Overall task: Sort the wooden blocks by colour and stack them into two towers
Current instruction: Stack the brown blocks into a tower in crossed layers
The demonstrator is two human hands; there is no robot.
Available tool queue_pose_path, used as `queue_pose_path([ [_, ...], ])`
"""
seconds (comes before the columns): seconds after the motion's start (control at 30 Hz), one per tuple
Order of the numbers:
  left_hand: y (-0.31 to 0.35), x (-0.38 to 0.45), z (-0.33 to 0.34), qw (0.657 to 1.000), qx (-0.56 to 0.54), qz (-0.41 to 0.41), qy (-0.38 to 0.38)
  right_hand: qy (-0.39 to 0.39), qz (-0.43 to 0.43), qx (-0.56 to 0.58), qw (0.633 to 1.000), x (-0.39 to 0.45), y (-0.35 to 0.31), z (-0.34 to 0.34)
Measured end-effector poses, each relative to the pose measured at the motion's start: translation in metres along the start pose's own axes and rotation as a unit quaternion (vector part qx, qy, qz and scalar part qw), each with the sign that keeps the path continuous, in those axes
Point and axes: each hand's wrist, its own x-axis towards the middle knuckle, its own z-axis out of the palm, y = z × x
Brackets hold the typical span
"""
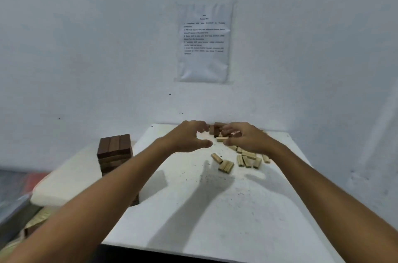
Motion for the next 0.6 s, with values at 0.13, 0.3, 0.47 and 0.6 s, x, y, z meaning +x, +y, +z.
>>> queue_pose_path([
  [0.13,-0.002,0.009,0.053,0.999,-0.017,-0.011,-0.037,0.011,0.052,-0.023,0.998,-0.009,0.046,0.004],
  [0.3,-0.02,0.02,0.103,0.998,-0.031,-0.023,-0.049,0.003,0.1,-0.054,0.994,-0.005,0.099,0.036],
  [0.47,-0.049,0.052,0.129,0.998,-0.035,-0.058,0.01,0.043,0.112,-0.133,0.984,0.022,0.133,0.053],
  [0.6,-0.071,0.094,0.14,0.994,-0.043,-0.082,0.062,0.047,0.096,-0.194,0.975,0.061,0.152,0.05],
])
